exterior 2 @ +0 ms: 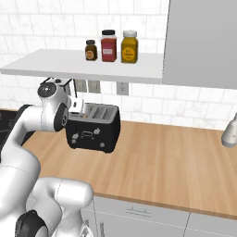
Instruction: Start the toaster. Once the lever pops up, take the bread to the plate on the dining counter.
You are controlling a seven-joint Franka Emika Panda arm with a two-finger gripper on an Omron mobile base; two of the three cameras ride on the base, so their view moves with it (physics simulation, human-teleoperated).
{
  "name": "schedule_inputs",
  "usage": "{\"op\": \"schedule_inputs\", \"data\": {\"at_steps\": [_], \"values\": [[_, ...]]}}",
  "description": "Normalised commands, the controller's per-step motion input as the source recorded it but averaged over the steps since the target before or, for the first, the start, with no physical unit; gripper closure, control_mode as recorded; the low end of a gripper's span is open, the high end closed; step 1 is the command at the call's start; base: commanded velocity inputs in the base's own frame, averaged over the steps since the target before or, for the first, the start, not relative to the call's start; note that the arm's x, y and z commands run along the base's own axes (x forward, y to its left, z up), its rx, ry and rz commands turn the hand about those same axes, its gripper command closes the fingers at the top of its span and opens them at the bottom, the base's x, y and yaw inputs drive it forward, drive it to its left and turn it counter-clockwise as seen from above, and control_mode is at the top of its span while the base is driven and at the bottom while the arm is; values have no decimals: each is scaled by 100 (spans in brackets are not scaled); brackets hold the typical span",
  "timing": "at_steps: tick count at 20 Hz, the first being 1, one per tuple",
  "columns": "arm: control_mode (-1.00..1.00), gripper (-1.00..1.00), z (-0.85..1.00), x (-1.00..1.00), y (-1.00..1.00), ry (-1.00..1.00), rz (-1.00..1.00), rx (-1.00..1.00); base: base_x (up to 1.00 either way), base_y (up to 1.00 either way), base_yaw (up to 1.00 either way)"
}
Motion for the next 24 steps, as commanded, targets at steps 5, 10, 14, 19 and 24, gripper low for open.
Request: {"op": "schedule_inputs", "data": {"at_steps": [5,10,14,19,24], "values": [[-100,-100,0,0,0,0,0,0,0,0,0],[-100,-100,0,0,0,0,0,0,0,0,0],[-100,-100,0,0,0,0,0,0,0,0,0],[-100,-100,0,0,0,0,0,0,0,0,0],[-100,-100,0,-1,0,0,-3,-1,0,0,0]]}}
